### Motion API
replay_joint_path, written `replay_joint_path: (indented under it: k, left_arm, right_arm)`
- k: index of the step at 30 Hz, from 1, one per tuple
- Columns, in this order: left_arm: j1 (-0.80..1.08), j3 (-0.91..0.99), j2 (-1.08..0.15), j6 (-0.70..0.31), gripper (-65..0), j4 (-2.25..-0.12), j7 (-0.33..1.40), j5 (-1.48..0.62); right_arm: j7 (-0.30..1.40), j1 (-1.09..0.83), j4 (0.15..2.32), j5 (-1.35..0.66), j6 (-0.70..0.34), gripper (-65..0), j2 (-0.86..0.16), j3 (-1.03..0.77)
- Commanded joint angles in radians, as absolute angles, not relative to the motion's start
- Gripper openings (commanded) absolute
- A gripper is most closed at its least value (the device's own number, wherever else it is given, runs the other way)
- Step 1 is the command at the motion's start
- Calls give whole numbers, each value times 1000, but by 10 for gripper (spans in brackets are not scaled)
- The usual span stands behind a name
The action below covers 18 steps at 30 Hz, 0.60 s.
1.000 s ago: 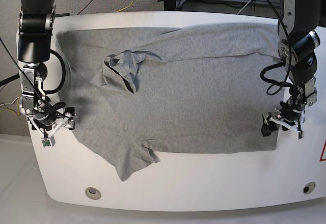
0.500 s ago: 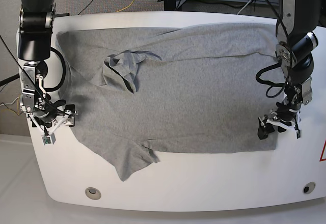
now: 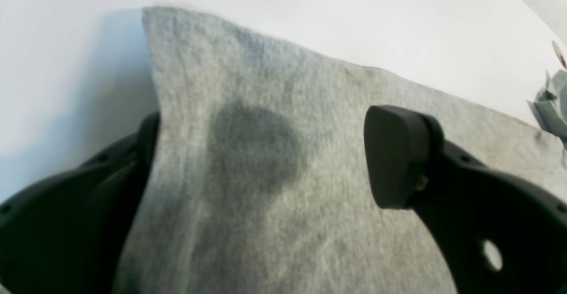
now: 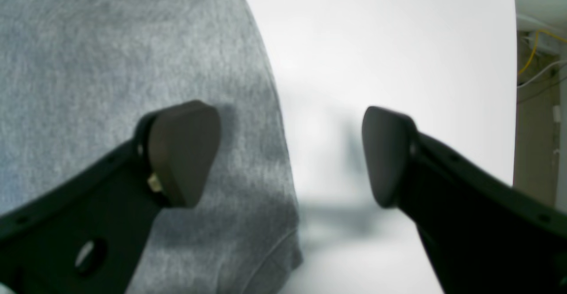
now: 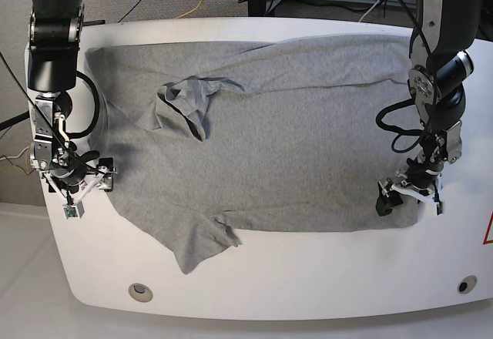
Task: Fold the T-shirt properly
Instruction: 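Lower both grippers onto the shirt's side edges near the hem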
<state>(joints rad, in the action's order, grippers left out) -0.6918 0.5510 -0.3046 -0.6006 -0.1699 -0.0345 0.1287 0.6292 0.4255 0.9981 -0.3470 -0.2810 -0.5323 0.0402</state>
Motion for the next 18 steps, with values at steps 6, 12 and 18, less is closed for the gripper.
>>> replay_joint_path:
  k: [6, 12, 18]
  left_arm:
    - [-713, 547, -295, -602, -100, -180, 13, 133]
    - [-711, 547, -297, -619, -292, -180, 15, 133]
    - [-713, 545, -298, -618, -619, -180, 71, 134]
  right_arm:
    - [602, 464, 1015, -355, -277, -139, -565, 28]
    - [599, 486, 1009, -355, -277, -139, -565, 27]
    - [558, 484, 1006, -355, -275, -139, -559, 27]
